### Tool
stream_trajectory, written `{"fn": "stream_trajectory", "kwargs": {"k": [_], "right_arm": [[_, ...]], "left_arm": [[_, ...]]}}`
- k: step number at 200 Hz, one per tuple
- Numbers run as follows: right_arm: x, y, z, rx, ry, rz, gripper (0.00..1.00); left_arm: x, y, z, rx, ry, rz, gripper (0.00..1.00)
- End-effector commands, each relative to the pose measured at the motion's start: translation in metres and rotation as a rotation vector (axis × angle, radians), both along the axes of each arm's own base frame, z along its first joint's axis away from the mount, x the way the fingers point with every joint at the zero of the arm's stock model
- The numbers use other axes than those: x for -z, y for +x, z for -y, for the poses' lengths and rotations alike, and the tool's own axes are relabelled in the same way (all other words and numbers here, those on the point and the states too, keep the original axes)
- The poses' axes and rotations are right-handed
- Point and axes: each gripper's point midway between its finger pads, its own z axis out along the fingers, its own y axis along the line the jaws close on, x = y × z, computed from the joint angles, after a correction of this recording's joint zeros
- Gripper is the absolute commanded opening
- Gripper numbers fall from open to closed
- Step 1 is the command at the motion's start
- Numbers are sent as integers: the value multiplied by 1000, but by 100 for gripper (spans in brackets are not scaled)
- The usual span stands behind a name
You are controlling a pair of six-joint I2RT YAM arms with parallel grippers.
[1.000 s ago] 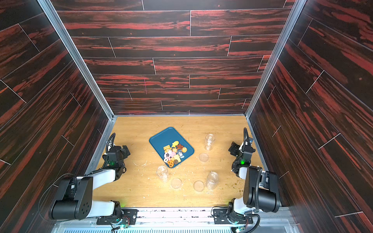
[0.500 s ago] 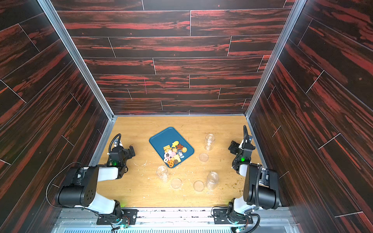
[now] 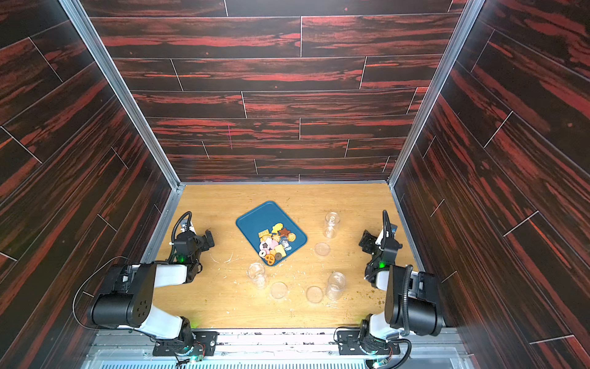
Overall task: Pour the cookies out of the jar
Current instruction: Reset both arms
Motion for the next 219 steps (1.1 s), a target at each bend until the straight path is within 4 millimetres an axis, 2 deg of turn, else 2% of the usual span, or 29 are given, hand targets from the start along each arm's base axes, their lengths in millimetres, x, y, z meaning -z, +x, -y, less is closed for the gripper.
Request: {"fn": "stream_trajectory", "kwargs": {"k": [1,12,19,30,90,101,105,114,143,169,219], "right_arm": [[-33,6,-21,-119,-66,136,82],[-32,8,-33,-183,-84,140,82],[-30,10,-39,-218,-94,140,90],[-29,12,-46,-253,-109,140,92],[-27,13,-44,-230,-118,137,93],[-23,11,-50,-256,-135,136,93],[-21,11,-53,-275,-137,137,98],[-21,11,-59,-292,-147,154,98],[-20,11,-58,-281,-154,145,99],[-19,16,-46,-204,-150,125,99],[-18,16,-43,-177,-154,117,99]], "left_arm": [[-12,6,0,8,15,38,100],[-13,7,0,9,15,39,100],[-12,7,0,8,14,38,100],[-13,7,0,8,15,40,100],[-12,6,0,7,16,38,100],[-13,7,0,8,15,40,100],[-12,6,0,7,15,39,100],[-13,7,0,7,15,40,100],[-13,7,0,7,16,40,100],[-13,7,0,6,14,40,100],[-13,7,0,8,15,40,100]]}}
